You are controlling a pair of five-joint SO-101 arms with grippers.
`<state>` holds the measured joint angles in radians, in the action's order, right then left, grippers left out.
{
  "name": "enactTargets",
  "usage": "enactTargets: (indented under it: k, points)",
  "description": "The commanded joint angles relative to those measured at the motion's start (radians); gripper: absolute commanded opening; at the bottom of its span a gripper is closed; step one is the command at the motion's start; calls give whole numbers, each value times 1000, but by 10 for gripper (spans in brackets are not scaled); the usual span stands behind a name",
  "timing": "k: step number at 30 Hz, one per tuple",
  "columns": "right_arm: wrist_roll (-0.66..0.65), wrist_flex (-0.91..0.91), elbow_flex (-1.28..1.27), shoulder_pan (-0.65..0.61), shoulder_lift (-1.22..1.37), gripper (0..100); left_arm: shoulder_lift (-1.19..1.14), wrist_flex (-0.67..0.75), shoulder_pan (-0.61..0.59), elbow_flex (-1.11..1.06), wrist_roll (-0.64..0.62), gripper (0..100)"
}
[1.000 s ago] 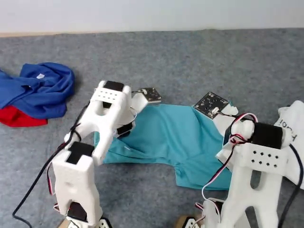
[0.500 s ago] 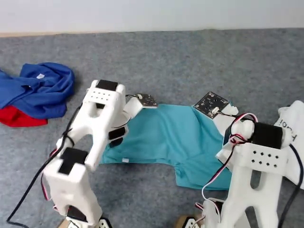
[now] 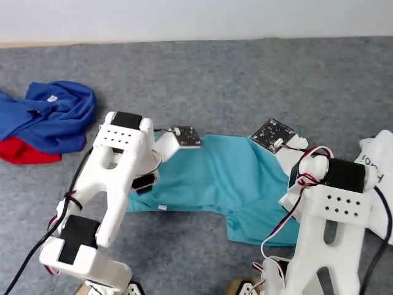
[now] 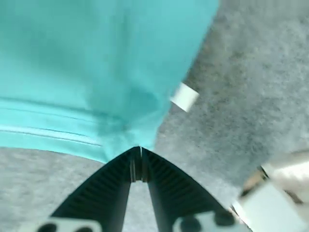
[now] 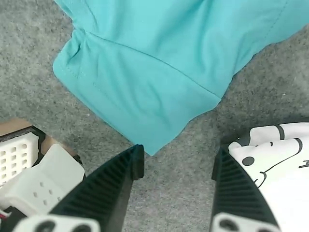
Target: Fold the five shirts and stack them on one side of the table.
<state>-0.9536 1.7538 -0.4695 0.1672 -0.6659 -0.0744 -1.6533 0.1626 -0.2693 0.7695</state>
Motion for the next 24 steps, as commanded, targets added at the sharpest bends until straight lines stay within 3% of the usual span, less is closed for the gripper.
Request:
enactTargets:
  k: [1, 13, 24]
  points:
    - [9, 10, 5, 4, -30, 233, 44, 104, 3, 19, -41, 2]
    - [11, 15, 5, 4, -30, 233, 44, 296, 3, -200, -44, 2]
    - [11, 15, 5, 4, -30, 233, 126, 31, -78, -237, 60, 2]
